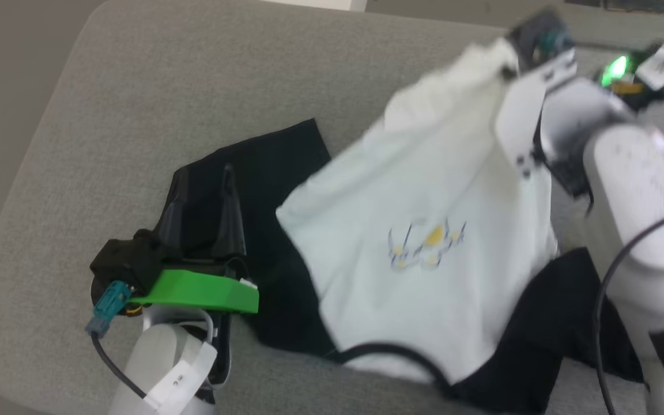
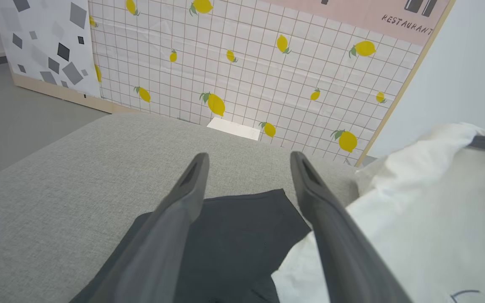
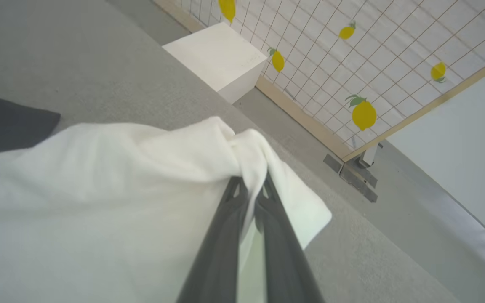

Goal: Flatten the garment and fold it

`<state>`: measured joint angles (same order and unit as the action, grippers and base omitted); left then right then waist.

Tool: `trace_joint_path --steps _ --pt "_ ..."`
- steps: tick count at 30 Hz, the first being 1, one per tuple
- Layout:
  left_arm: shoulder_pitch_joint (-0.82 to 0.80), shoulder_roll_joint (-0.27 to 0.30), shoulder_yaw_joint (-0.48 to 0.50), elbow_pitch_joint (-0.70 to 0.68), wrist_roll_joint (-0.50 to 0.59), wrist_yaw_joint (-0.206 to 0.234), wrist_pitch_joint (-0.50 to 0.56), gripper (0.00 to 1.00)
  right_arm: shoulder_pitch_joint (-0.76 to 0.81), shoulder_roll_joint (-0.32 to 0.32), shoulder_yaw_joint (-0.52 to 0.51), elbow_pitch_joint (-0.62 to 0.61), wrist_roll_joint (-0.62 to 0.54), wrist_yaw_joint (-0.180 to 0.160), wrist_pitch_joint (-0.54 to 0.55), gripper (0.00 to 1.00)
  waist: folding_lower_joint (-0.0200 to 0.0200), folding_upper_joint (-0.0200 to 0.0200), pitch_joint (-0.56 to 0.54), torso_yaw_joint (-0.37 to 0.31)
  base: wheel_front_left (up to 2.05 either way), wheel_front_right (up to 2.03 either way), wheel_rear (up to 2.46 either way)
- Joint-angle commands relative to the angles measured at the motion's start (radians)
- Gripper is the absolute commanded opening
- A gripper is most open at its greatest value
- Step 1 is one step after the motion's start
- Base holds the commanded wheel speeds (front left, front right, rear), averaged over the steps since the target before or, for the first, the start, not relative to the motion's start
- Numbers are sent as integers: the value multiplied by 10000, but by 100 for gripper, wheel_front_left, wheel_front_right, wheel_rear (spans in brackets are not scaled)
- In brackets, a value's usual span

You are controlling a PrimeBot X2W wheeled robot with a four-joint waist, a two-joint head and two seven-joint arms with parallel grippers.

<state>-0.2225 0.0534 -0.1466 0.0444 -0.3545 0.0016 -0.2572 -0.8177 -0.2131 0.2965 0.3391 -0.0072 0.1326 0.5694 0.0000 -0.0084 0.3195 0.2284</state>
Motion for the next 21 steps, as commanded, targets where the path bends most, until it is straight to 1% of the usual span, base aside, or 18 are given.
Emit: trace_joint_path --steps 1,6,7,8,11,14,18,21 --pt "-235 -30 -76 -8 -81 68 -45 100 -445 150 -102 328 -230 -19 -515 0 0 81 206 226 0 0 0" --pt "-367 -30 -188 7 -135 161 -45 100 -1381 639 -179 1718 -709 -19 -2000 0 0 81 303 303 0 0 0" --pt "-358 -31 -178 29 -127 175 -45 100 -1430 760 -100 2014 -645 -19 -2277 38 0 81 292 281 0 0 0" --pt "-342 -31 -163 53 -106 184 -45 100 -1419 843 -110 2280 -524 -19 -2381 100 0 81 271 249 0 0 0" --pt "-220 -31 -42 119 -13 188 -45 100 -1159 1016 60 2911 12 -19 -2639 100 0 81 77 40 0 0 0" --pt "-78 -31 93 174 90 158 -45 100 -593 1029 -4 2896 581 -19 -3117 100 0 81 -214 -218 0 0 0" --pt "209 -31 317 248 249 56 -45 100 744 926 -249 2059 1081 -19 -4009 100 0 81 -720 -672 0 0 0" --pt "434 -31 474 288 347 1 -45 100 2191 897 -762 924 1281 -19 -4584 100 0 81 -1118 -1002 0 0 0"
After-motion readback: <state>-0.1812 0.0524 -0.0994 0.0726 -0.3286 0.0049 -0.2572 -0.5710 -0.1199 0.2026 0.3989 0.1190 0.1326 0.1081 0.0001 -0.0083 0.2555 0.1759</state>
